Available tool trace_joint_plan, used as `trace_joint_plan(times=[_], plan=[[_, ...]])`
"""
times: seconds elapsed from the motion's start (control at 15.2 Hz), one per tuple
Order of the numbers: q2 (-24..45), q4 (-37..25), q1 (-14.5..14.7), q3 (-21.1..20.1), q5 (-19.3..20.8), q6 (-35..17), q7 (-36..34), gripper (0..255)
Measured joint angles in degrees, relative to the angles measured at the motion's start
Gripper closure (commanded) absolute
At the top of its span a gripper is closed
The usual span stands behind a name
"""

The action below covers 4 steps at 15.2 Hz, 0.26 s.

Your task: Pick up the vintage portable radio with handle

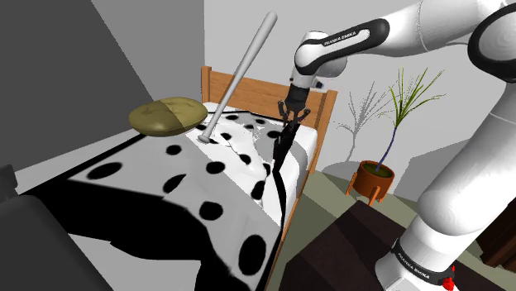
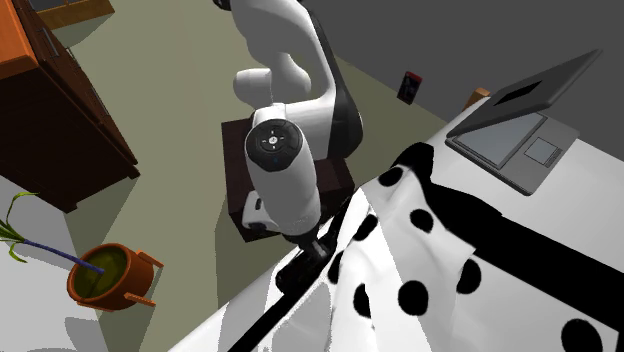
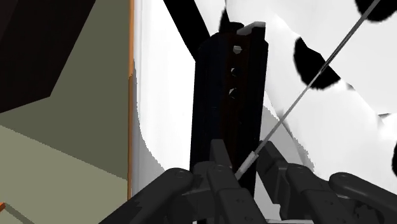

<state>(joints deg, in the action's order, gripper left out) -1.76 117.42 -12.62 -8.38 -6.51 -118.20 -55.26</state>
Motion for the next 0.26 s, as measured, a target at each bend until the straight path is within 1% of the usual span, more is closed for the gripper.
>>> trace_joint_plan(times=[0.26], plan=[[-1.0,-1.5,-0.1,0.1,0.0,2.6,-0.1,255]])
